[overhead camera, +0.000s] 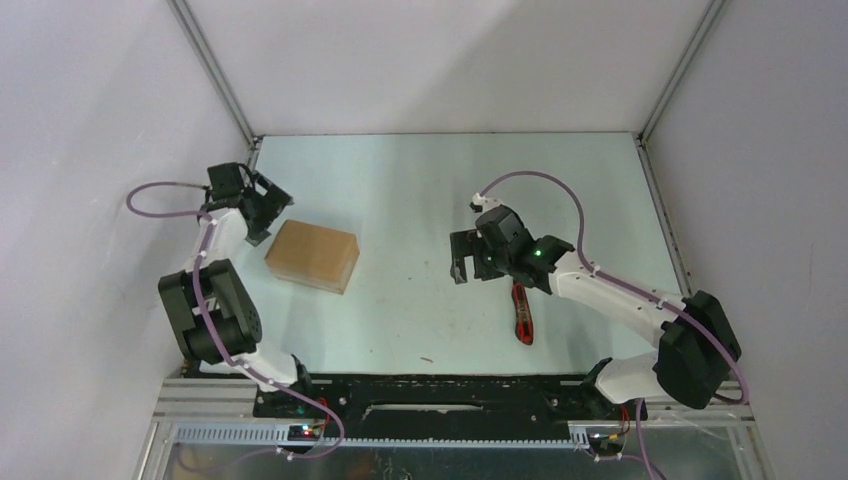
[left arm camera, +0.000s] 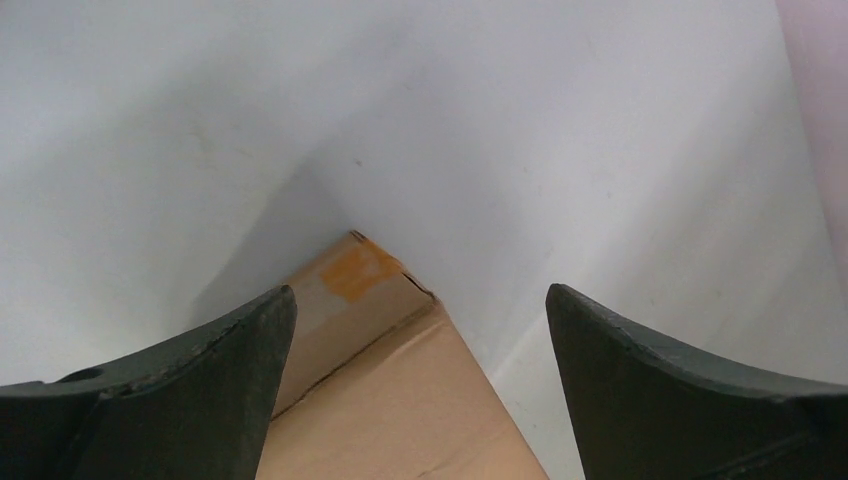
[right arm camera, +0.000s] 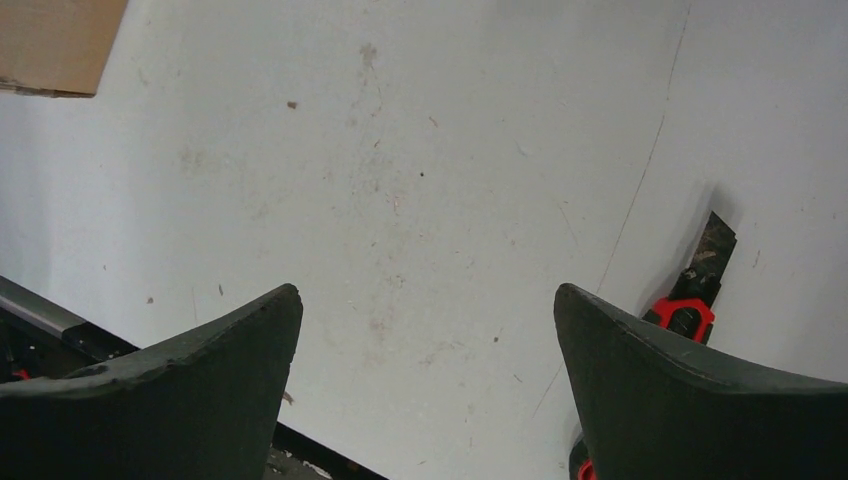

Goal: Unpack the express box

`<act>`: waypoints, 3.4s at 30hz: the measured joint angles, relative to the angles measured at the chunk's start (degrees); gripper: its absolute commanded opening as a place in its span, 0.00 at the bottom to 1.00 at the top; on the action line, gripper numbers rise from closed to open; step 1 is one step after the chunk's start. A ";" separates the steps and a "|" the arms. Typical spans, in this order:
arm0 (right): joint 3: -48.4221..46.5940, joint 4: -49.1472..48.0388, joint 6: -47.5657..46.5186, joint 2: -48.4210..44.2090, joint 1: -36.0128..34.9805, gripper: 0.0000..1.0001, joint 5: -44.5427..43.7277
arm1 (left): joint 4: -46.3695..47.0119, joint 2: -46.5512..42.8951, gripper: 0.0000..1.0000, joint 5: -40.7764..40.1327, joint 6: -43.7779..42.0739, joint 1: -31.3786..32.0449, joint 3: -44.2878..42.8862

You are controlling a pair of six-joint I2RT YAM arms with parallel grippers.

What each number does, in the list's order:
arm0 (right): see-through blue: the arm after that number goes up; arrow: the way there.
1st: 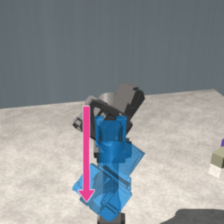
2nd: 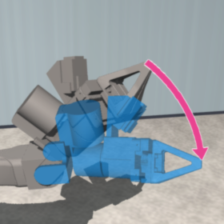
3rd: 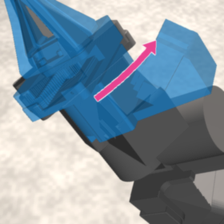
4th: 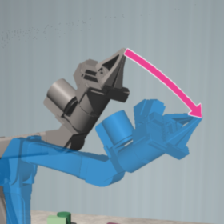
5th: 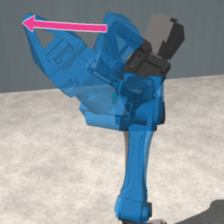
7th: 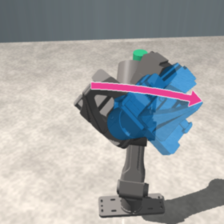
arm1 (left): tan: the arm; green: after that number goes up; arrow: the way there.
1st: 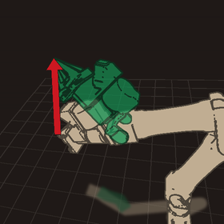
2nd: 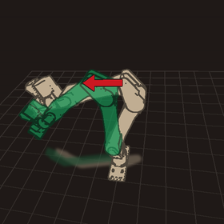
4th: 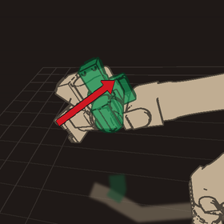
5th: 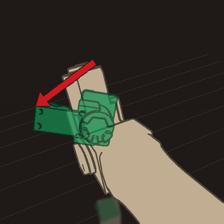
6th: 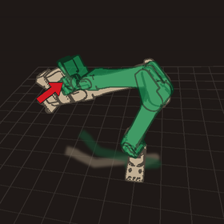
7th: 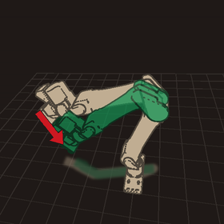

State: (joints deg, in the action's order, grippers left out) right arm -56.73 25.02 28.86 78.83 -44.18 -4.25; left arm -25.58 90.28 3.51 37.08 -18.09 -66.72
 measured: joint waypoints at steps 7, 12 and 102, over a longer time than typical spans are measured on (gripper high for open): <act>0.74 -2.60 -0.02 2.36 -1.53 1.00 0.81 | 6.82 -1.20 0.98 6.19 2.80 7.23 7.89; 0.74 -5.97 -1.36 4.02 -3.39 1.00 1.40 | 8.15 -2.97 0.98 8.31 5.46 19.02 10.71; -19.41 -6.27 -6.73 34.36 1.55 0.52 2.23 | -7.96 -14.03 1.00 -5.55 3.93 31.91 10.97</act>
State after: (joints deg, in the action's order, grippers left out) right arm -76.14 18.74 22.13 113.19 -42.63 -2.02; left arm -33.54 76.25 -2.04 41.01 13.82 -55.75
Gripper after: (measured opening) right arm 0.522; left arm 0.990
